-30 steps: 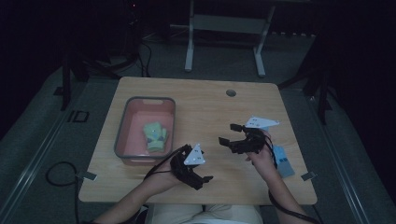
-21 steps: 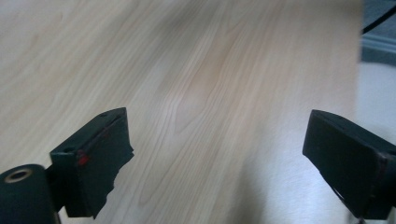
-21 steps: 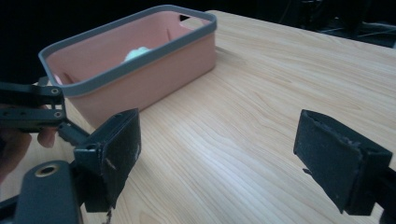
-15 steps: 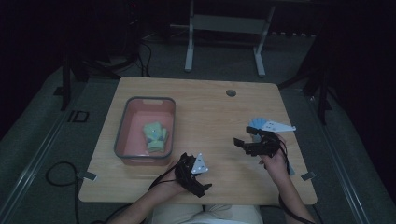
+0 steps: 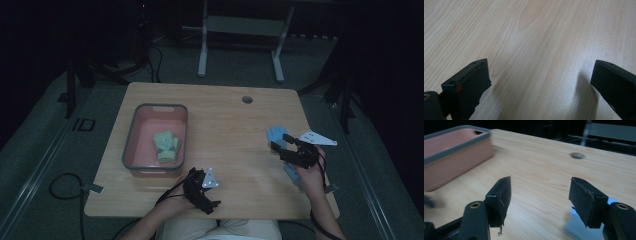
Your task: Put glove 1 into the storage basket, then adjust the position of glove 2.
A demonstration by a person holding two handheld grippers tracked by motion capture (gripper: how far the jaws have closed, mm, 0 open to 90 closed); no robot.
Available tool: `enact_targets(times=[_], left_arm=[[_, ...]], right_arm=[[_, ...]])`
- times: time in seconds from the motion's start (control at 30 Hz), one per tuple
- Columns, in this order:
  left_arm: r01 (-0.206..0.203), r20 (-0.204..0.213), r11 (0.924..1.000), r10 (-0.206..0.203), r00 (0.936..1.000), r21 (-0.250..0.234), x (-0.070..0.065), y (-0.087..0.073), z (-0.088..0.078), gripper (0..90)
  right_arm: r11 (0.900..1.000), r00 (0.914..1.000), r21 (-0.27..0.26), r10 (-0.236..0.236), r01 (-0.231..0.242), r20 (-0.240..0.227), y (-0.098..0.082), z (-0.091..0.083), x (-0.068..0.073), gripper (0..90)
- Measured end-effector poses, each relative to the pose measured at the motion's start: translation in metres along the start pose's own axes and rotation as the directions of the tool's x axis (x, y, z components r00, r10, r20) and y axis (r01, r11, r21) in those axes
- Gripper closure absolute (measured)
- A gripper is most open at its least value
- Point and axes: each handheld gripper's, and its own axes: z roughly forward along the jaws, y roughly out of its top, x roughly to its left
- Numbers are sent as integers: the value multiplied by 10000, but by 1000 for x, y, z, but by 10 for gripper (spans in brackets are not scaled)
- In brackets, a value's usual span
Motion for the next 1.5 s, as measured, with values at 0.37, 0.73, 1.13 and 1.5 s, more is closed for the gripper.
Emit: enact_targets(times=[0.37,0.73,1.13,1.5], left_arm=[[165,86,9998,-164,9998,-150,1,-2,-2,21],[-16,157,9998,19,9999,-187,-3,-4,-4,21],[49,188,9997,-44,9998,-255,-1,-4,-4,21],[-156,283,9997,161,9995,-187,-4,-4,-1,21]], right_arm=[[9914,9922,1284,104,-265,1242,-3,10,-49,561],[9553,9879,2934,-105,-358,1550,-8,63,-78,618],[9032,9832,4286,-990,241,1535,-23,96,-77,679],[8869,9725,4620,-1069,-8,2068,-16,100,-64,862]])
